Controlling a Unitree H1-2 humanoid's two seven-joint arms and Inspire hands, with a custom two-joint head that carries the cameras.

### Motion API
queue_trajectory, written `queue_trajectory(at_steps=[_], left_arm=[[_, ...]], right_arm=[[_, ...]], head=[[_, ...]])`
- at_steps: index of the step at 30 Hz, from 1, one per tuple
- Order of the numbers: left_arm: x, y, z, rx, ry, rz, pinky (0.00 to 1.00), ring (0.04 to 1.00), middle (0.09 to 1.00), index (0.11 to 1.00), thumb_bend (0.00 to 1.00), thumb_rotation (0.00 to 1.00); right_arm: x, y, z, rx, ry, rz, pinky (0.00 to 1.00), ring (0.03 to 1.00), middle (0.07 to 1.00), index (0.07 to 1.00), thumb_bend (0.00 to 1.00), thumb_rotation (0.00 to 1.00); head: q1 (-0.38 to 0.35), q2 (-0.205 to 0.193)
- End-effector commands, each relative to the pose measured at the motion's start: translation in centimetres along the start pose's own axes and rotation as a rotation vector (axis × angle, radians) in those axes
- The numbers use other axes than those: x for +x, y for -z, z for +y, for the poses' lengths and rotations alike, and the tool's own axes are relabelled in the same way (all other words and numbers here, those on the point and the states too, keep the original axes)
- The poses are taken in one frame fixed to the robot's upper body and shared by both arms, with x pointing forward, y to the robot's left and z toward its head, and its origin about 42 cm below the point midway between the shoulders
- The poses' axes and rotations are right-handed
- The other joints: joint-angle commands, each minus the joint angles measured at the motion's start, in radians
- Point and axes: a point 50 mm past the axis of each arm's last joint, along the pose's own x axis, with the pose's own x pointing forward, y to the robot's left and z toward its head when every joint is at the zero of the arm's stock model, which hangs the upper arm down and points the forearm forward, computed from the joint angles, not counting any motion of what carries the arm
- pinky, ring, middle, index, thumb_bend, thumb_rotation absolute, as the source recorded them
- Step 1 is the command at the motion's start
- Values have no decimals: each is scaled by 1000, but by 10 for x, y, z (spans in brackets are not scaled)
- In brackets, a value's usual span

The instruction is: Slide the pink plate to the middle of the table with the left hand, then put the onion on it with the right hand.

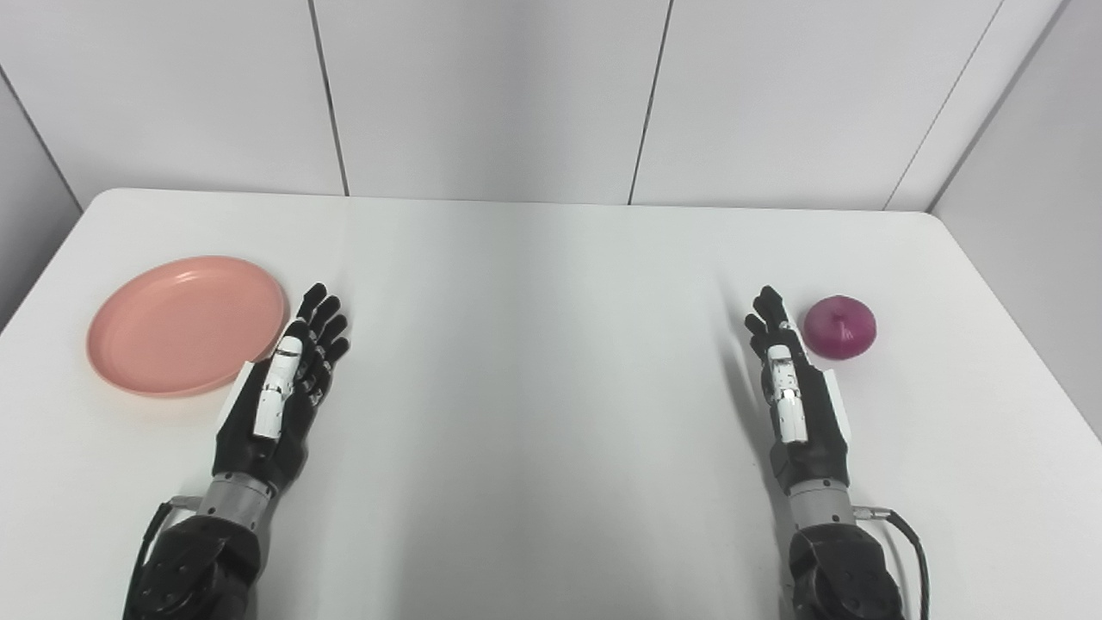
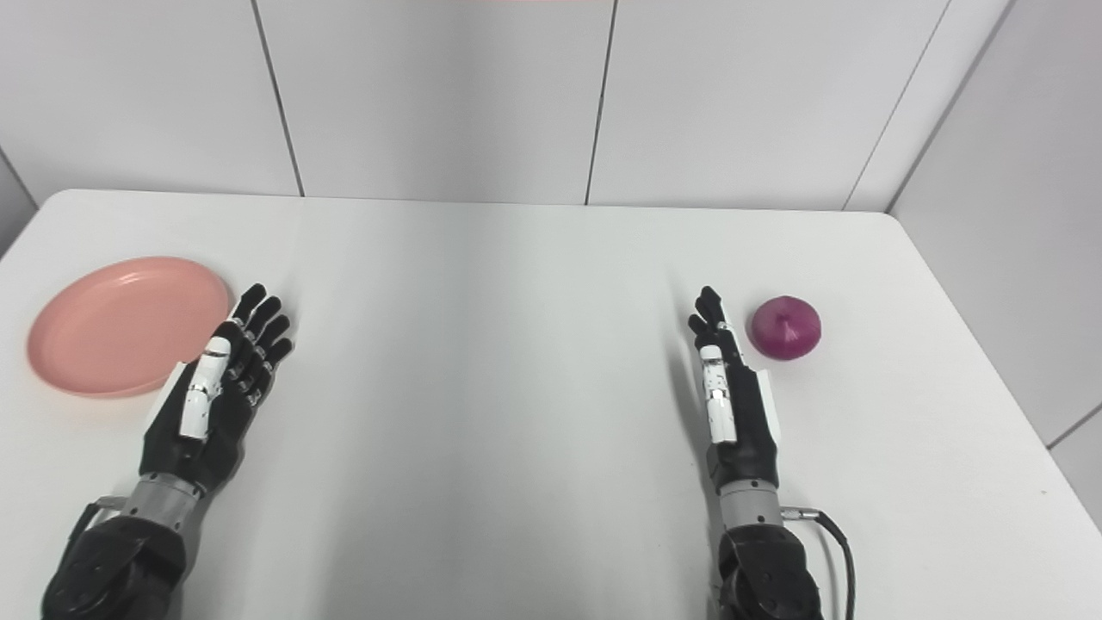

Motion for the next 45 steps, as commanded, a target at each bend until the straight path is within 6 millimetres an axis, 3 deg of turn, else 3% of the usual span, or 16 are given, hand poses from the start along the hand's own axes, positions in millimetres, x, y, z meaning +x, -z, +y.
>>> queue_trajectory(at_steps=[1,33,45], left_arm=[[-22,31,-4,-35,-24,106,1000,998,999,969,465,1000],[-22,30,-7,-27,-29,107,1000,995,995,964,470,1000],[-19,30,-20,-41,-32,103,999,992,986,959,458,1000]], right_arm=[[-7,11,3,9,-3,4,980,955,965,971,177,1000],[-9,10,2,4,-4,8,987,957,967,974,186,1000],[-8,7,-6,18,-11,3,1000,971,980,980,192,1000]], head=[[1,0],[14,3],[117,4]])
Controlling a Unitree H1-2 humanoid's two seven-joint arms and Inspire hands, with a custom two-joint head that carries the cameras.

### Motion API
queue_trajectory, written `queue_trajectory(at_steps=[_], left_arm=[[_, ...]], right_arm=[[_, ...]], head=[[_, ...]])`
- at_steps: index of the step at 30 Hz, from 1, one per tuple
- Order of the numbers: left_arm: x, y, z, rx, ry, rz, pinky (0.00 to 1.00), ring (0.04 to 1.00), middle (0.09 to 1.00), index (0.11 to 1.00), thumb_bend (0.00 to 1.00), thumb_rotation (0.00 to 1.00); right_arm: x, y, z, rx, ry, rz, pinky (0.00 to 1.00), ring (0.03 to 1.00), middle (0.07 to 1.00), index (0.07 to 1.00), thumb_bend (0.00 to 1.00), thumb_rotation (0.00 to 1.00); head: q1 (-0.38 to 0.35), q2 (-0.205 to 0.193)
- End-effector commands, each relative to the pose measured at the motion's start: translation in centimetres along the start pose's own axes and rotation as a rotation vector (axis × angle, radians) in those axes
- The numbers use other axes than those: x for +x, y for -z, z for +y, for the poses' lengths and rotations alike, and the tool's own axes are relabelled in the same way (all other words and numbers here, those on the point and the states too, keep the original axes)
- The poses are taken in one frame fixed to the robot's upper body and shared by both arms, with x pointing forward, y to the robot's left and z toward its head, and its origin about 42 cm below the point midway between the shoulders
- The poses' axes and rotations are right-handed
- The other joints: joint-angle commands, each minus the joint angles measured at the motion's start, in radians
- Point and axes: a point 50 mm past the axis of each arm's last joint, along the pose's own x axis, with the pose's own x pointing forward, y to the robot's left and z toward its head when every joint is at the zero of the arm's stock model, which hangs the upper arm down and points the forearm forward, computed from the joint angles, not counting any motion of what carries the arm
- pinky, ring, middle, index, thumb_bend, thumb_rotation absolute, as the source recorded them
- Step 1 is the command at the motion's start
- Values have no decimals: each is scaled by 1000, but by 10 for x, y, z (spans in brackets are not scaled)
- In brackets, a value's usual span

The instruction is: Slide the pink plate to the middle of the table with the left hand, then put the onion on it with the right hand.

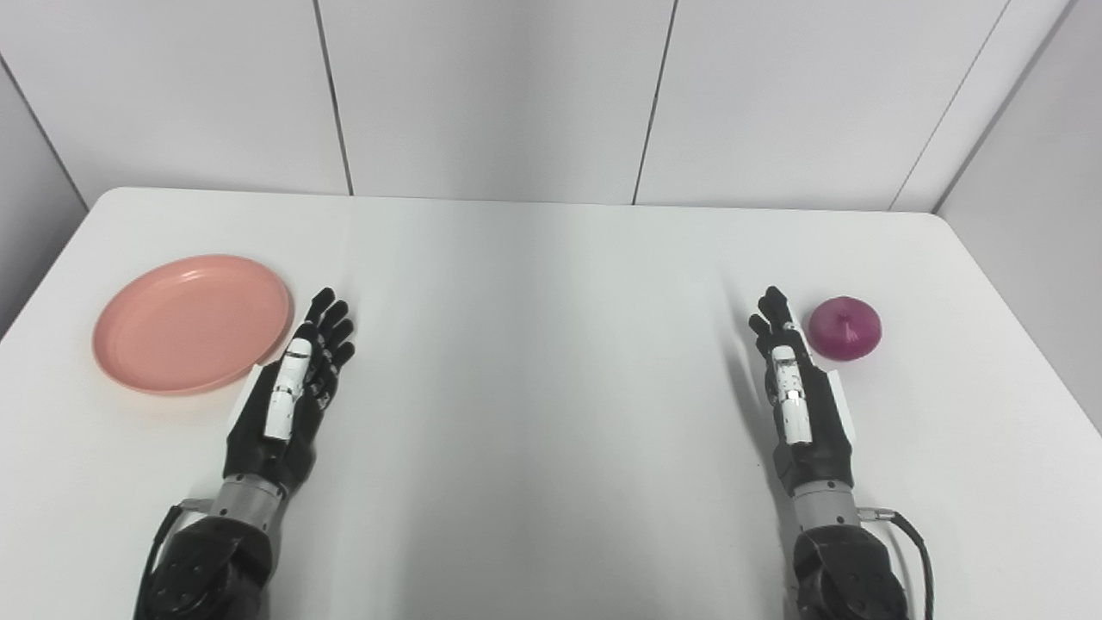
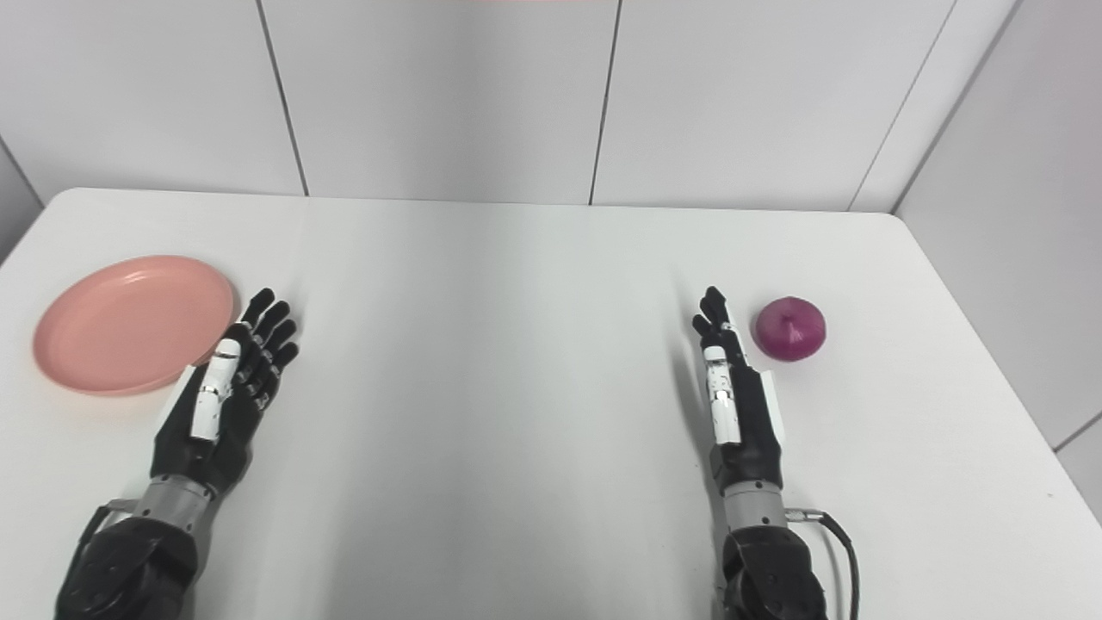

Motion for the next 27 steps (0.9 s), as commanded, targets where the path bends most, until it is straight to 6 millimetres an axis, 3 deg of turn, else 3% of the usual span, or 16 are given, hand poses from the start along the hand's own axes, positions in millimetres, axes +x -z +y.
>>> queue_trajectory(at_steps=[1,18,23,27], left_arm=[[-19,28,-10,-39,-21,87,993,983,980,955,453,1000],[-10,27,-42,-84,-55,74,973,962,966,952,394,1000],[-6,29,-52,-87,-57,75,971,960,964,947,397,1000],[-2,32,-60,-79,-43,79,979,964,969,953,408,1000]], right_arm=[[-8,7,-4,2,-7,7,1000,975,984,983,191,1000],[-2,1,-24,15,-35,-21,1000,998,998,985,120,1000],[-2,-2,-30,4,-42,-21,1000,1000,1000,991,149,1000],[-1,-5,-33,-3,-44,-20,1000,1000,1000,1000,62,1000]], head=[[1,-1],[215,-13],[336,-31],[379,-45]])
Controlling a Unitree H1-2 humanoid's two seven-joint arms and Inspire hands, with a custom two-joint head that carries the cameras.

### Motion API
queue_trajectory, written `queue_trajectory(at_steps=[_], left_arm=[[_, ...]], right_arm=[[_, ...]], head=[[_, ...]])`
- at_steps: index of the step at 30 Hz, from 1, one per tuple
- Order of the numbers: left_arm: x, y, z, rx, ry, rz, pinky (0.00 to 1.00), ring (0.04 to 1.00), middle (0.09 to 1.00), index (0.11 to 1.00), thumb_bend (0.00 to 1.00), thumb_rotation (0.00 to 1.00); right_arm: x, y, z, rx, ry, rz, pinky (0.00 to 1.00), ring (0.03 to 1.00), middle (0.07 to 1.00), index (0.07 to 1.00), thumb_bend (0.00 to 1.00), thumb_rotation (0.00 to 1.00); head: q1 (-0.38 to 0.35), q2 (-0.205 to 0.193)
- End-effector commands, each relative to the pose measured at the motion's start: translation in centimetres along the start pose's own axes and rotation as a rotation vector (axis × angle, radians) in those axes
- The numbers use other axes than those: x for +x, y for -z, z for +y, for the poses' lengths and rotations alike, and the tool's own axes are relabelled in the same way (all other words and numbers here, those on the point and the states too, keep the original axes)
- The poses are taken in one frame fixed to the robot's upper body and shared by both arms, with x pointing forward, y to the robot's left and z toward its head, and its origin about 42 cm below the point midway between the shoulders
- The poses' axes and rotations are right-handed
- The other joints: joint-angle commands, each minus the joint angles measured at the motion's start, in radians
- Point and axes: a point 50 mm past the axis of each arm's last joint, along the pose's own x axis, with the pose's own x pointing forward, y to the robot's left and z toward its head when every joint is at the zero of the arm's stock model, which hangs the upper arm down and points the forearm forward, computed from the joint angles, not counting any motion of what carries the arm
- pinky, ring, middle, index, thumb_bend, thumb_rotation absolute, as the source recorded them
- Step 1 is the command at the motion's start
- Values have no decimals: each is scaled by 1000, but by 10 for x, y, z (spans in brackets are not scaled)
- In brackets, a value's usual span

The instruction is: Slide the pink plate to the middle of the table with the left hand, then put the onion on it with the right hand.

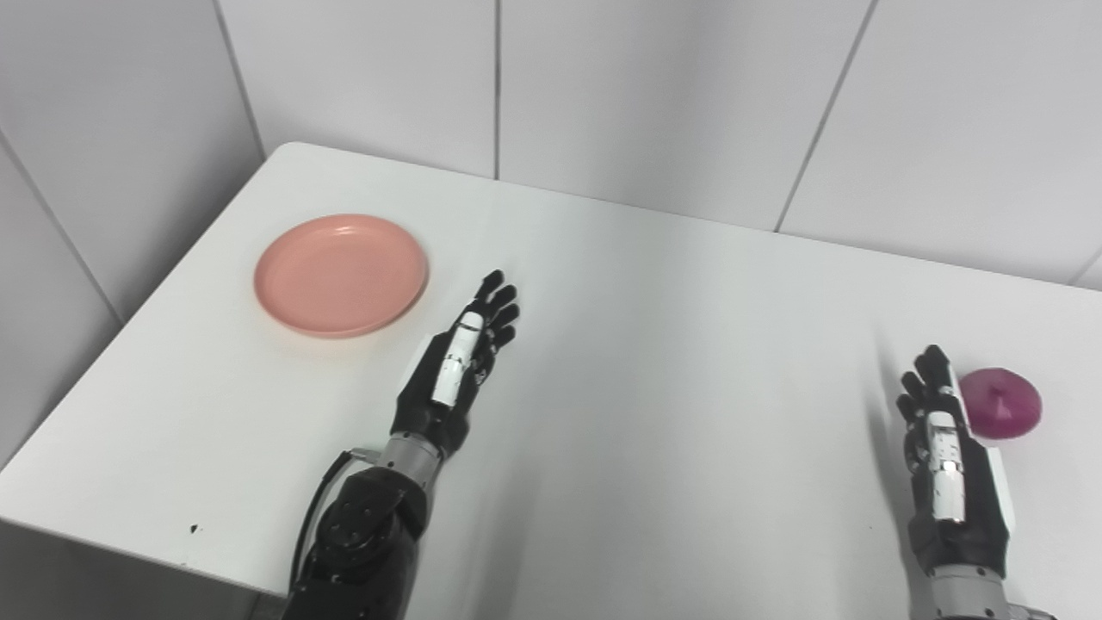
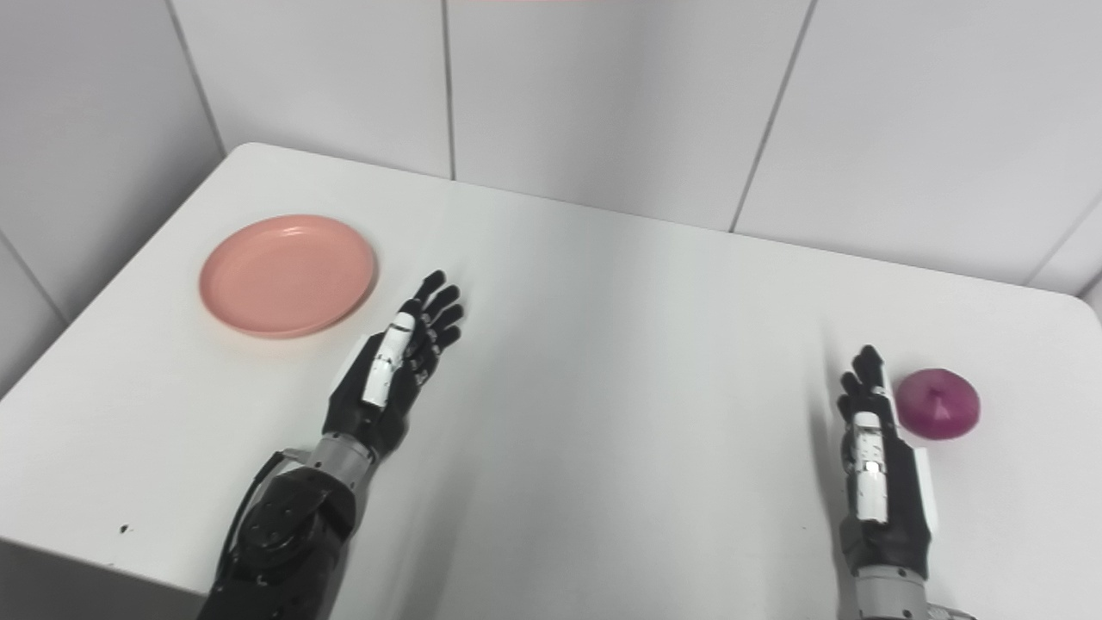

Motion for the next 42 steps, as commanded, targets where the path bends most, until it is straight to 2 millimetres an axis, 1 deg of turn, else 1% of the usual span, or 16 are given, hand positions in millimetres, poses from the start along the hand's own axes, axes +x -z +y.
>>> queue_trajectory(at_steps=[1,4,5,6,11,12,16,20,21,23,29,31,32,34,38,42], left_arm=[[-10,25,-8,-20,0,85,981,965,971,955,410,1000],[-8,27,-12,-15,3,84,979,964,973,958,413,1000],[-6,28,-14,-14,3,83,977,963,972,957,414,1000],[-6,29,-15,-14,3,83,976,962,972,958,410,1000],[-2,34,-22,-21,2,78,965,957,963,952,406,1000],[-1,35,-24,-24,3,76,966,958,964,954,402,1000],[0,37,-26,-36,5,80,975,965,977,963,400,1000],[0,37,-26,-37,2,79,975,963,971,962,393,1000],[0,38,-26,-36,2,75,975,963,971,962,392,1000],[0,38,-25,-33,5,71,971,960,967,960,385,1000],[-1,40,-24,-33,3,73,974,965,970,962,387,1000],[-1,40,-24,-32,1,73,973,963,969,961,389,1000],[-1,40,-24,-31,2,73,974,964,970,962,389,1000],[-1,40,-23,-25,5,71,976,966,972,965,392,1000],[-1,39,-23,-22,4,69,979,968,975,968,401,1000],[-2,36,-21,-14,-1,58,975,966,973,966,400,1000]], right_arm=[[-1,-5,-5,2,12,-18,1000,1000,1000,1000,46,1000],[-2,-12,-3,-10,22,-18,1000,1000,1000,999,11,1000],[-2,-17,-2,-11,22,-18,1000,1000,1000,1000,5,1000],[-2,-19,-1,-11,23,-18,1000,1000,1000,1000,1,1000],[-6,-34,5,-18,42,-5,1000,1000,1000,1000,0,1000],[-7,-38,7,-29,47,-6,1000,984,989,989,1,1000],[-10,-45,8,-49,47,3,1000,958,963,961,25,1000],[-10,-45,10,-61,52,-2,888,906,917,902,73,999],[-10,-45,11,-63,53,-5,880,903,915,899,75,998],[-10,-44,11,-67,52,-8,820,886,899,882,107,952],[-10,-46,15,-51,54,-4,785,872,895,875,117,945],[-11,-46,14,-50,52,2,789,874,896,875,148,927],[-11,-47,15,-51,54,11,799,878,899,876,192,918],[-12,-49,16,-51,63,28,829,880,902,877,231,913],[-13,-49,17,-57,64,38,881,895,918,888,261,924],[-12,-49,17,-54,61,27,845,892,914,886,247,923]], head=[[24,-7],[48,-13],[78,-22],[78,-22],[143,-45],[148,-51],[146,-60],[143,-62],[136,-64],[134,-66],[126,-82],[127,-84],[127,-84],[127,-84],[131,-87],[133,-91]])
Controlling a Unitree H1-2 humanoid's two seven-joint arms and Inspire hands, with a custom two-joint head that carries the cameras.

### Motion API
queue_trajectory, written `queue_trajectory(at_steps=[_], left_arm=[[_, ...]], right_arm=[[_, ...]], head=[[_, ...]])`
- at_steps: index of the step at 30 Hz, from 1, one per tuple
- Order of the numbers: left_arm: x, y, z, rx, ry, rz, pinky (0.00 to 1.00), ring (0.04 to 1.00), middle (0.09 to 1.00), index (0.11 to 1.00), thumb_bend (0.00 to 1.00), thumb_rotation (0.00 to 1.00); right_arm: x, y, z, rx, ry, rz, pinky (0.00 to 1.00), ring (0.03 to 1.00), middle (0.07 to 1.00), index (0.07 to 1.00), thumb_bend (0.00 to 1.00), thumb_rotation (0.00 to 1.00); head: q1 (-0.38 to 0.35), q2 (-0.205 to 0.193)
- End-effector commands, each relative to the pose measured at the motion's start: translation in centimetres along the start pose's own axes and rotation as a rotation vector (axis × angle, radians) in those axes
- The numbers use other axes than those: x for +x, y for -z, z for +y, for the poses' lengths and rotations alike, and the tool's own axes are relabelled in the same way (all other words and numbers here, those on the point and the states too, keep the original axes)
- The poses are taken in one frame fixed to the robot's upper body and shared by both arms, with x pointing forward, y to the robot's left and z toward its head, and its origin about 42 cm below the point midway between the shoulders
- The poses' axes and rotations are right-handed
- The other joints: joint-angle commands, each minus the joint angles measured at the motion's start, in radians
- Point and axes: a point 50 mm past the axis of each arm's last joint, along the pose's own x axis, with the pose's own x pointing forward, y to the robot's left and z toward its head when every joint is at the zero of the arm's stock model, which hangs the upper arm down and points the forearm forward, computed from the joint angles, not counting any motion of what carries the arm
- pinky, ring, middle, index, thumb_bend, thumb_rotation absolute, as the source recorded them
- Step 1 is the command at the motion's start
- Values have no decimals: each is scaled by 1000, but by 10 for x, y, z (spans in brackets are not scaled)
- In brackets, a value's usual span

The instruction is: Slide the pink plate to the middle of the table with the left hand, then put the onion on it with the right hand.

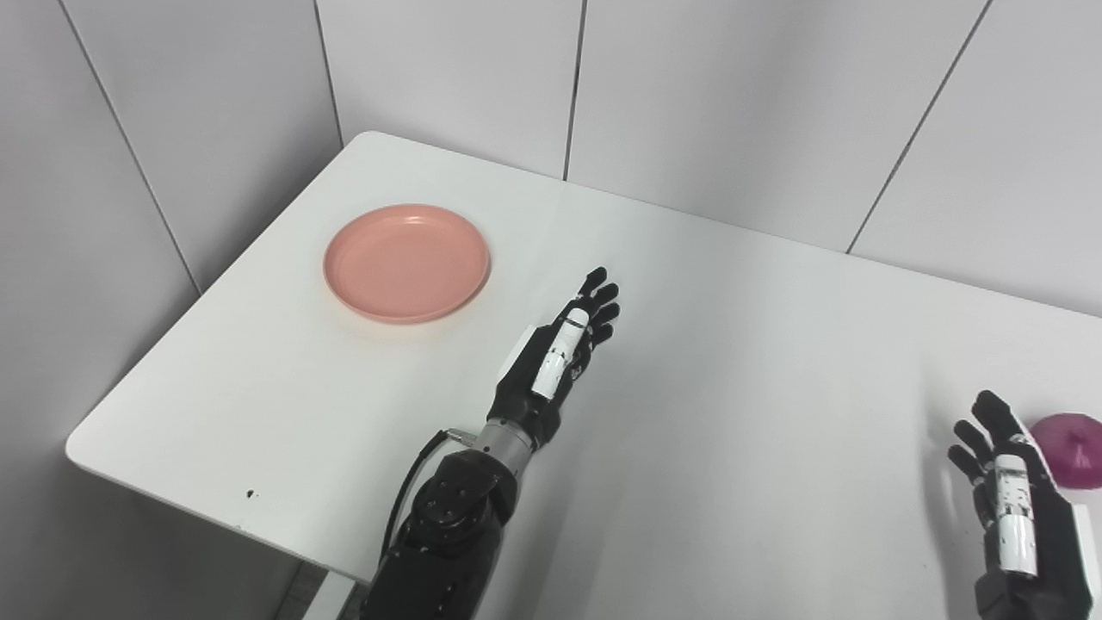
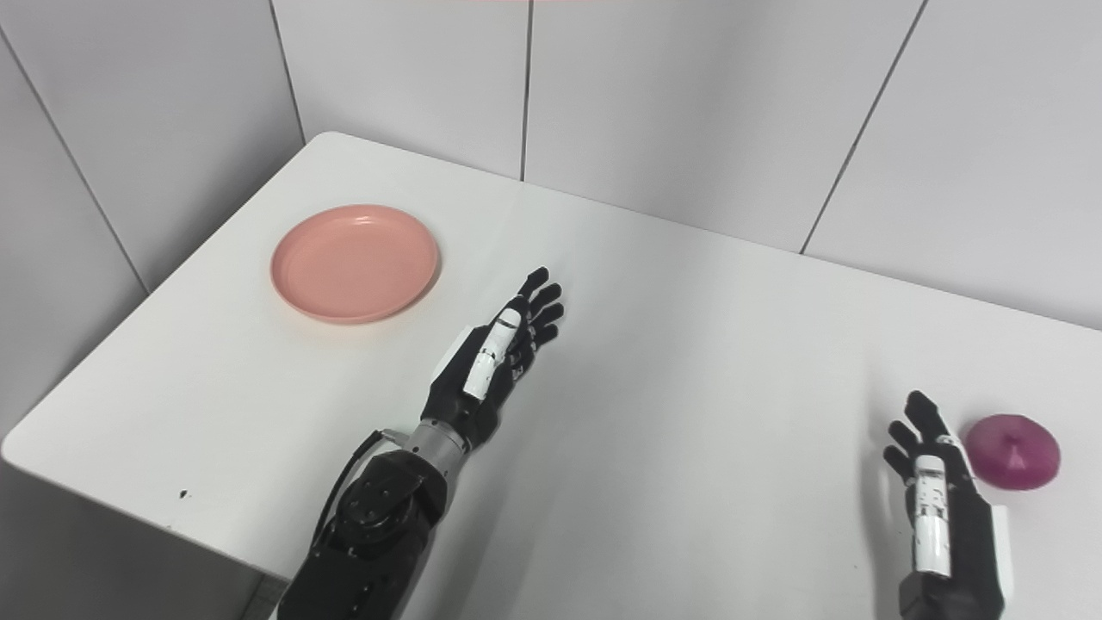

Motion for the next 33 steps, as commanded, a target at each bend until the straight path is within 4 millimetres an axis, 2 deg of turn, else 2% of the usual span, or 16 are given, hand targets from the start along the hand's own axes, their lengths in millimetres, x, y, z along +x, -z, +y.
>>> queue_trajectory(at_steps=[1,4,5,8,12,17,20,29,33], left_arm=[[-20,27,6,-10,-37,71,976,968,975,967,398,1000],[-20,24,7,-6,-40,65,975,966,973,963,395,1000],[-20,23,7,-5,-40,64,978,967,974,964,395,1000],[-20,20,9,1,-38,58,980,968,975,965,398,1000],[-19,15,9,8,-32,51,978,967,972,959,403,1000],[-19,6,10,7,-37,37,987,970,975,959,413,1000],[-18,-2,10,12,-36,18,989,969,975,961,407,1000],[-15,-26,18,45,-44,-32,969,956,968,953,402,1000],[-13,-37,21,64,-40,-49,990,968,982,963,406,1000]], right_arm=[[4,-14,0,-4,5,-64,833,889,909,882,242,921],[4,-14,1,-2,5,-65,833,894,911,883,263,910],[4,-15,1,-6,7,-62,841,893,910,883,229,917],[3,-14,1,-4,10,-55,863,894,915,886,225,922],[4,-10,-1,0,7,-58,816,882,903,875,282,916],[0,-16,2,9,8,-45,848,891,916,887,214,921],[-1,-14,1,5,9,-44,871,892,917,887,218,941],[-1,-12,1,4,14,-46,853,869,894,863,264,914],[-1,-12,1,5,10,-47,859,869,890,859,264,927]], head=[[-1,-1],[-3,-2],[-3,-2],[-1,-3],[1,-8],[7,-11],[11,-15],[23,-20],[31,-22]])
